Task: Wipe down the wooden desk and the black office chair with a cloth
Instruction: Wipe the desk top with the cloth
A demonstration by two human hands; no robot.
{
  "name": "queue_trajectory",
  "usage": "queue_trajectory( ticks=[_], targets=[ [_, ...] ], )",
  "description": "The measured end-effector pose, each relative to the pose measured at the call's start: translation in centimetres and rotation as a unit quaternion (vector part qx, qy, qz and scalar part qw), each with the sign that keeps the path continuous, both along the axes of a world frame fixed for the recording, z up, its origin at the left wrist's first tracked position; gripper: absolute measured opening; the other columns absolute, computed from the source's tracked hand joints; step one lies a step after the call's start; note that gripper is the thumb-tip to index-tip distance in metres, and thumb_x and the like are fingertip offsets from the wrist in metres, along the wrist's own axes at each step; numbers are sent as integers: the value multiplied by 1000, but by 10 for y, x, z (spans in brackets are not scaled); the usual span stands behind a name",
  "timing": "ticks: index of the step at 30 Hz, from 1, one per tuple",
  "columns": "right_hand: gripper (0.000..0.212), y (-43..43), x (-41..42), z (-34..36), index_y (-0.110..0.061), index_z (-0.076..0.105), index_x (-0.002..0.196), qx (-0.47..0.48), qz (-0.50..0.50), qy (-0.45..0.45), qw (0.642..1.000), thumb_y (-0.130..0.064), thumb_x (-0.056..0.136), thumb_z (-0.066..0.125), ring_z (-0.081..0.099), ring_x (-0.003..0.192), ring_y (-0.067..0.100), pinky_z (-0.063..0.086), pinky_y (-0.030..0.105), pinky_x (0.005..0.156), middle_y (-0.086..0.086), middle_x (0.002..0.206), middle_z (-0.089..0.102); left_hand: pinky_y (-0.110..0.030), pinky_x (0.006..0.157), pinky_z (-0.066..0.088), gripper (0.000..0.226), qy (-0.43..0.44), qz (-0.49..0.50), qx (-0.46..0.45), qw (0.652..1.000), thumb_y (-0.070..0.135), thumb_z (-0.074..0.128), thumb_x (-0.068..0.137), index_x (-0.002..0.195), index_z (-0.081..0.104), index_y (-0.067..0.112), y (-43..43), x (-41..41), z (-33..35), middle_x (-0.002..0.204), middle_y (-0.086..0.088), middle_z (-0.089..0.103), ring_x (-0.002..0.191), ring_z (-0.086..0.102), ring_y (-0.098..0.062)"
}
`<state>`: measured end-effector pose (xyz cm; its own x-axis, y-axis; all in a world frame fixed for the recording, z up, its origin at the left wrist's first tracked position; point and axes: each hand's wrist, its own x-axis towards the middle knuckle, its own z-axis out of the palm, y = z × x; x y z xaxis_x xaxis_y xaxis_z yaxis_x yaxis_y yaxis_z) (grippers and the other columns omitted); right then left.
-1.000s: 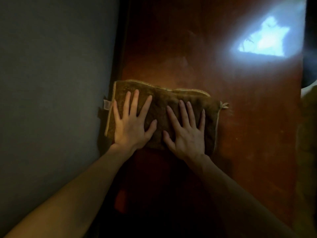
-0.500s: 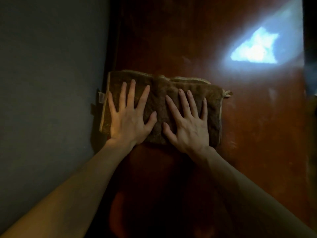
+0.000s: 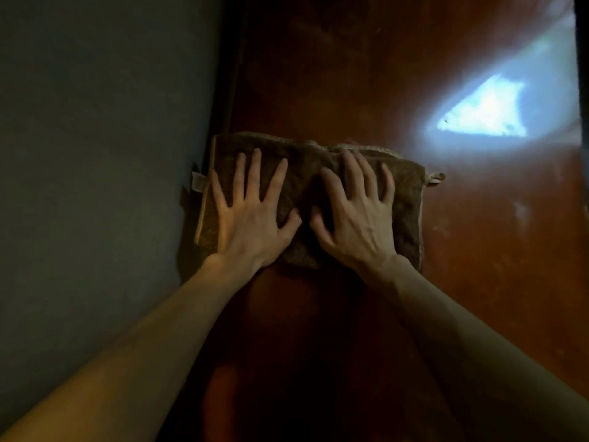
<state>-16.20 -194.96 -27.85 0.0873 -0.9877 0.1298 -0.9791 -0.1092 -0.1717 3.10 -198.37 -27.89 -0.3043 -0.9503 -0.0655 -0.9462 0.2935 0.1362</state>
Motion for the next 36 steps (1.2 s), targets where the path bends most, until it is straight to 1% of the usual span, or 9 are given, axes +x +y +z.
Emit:
queue_trajectory(
  ticks=[2,4,6,9,17,22,27,31,36],
  targets=[
    [68,-12,-2,-4,-30,29,160,28,35,2,999,-57,98,37,10,157,32,8,67,120,12,169,16,-67,124,0,80,21,-17,-32,999,58,39,91,164,24,28,-4,-2,-1,172,-14,12,160,4,-30],
    [69,-19,-3,-12,-35,18,162,42,46,5,998,-58,99,34,3,158,28,4,66,121,7,171,10,-68,123,3,75,30,-59,-57,996,53,39,96,164,22,28,-10,-6,-4,173,-11,12,160,5,-28],
    [69,-23,-5,-15,-35,17,162,39,41,12,998,-58,100,33,2,158,27,4,66,121,6,171,9,-68,123,3,72,18,-95,-49,994,54,34,100,165,13,33,-19,-9,-7,174,-7,8,160,3,-27],
    [68,-36,-7,-14,-36,18,162,41,22,9,999,-59,99,32,1,158,27,5,66,121,6,171,9,-66,124,1,70,-2,-82,-28,996,58,27,101,165,7,38,-34,-13,-8,174,-5,4,160,0,-26],
    [66,-45,-6,-15,-38,16,161,40,8,10,999,-58,100,28,0,158,28,5,68,120,6,171,10,-63,125,-1,70,-7,-56,-18,998,58,22,100,165,8,36,-43,-19,-8,174,-3,2,160,-1,-24],
    [66,-41,0,-15,-39,18,161,38,-37,12,999,-61,99,25,-2,157,35,-2,71,119,10,170,10,-61,125,-4,72,-17,-48,7,999,60,17,98,164,10,34,-47,-21,-5,174,0,0,160,-4,-22],
    [66,13,12,-16,-39,23,160,45,-36,9,998,-60,98,27,5,157,32,0,69,120,7,170,16,-60,126,0,73,-15,-43,-4,999,58,19,97,165,13,32,11,-12,-6,174,-1,4,160,-1,-21],
    [66,63,22,-13,-38,24,160,50,-30,16,998,-59,97,30,5,157,31,2,68,120,6,170,16,-60,126,-3,74,-13,-42,15,999,58,16,98,166,8,31,66,2,0,174,-1,1,160,-6,-21],
    [66,119,34,-14,-38,20,161,55,-29,22,998,-58,99,31,3,158,31,4,68,120,6,170,14,-60,126,-3,73,-20,-47,15,999,60,13,99,166,4,31,121,15,-1,174,-1,-3,160,-8,-22]
  ],
)
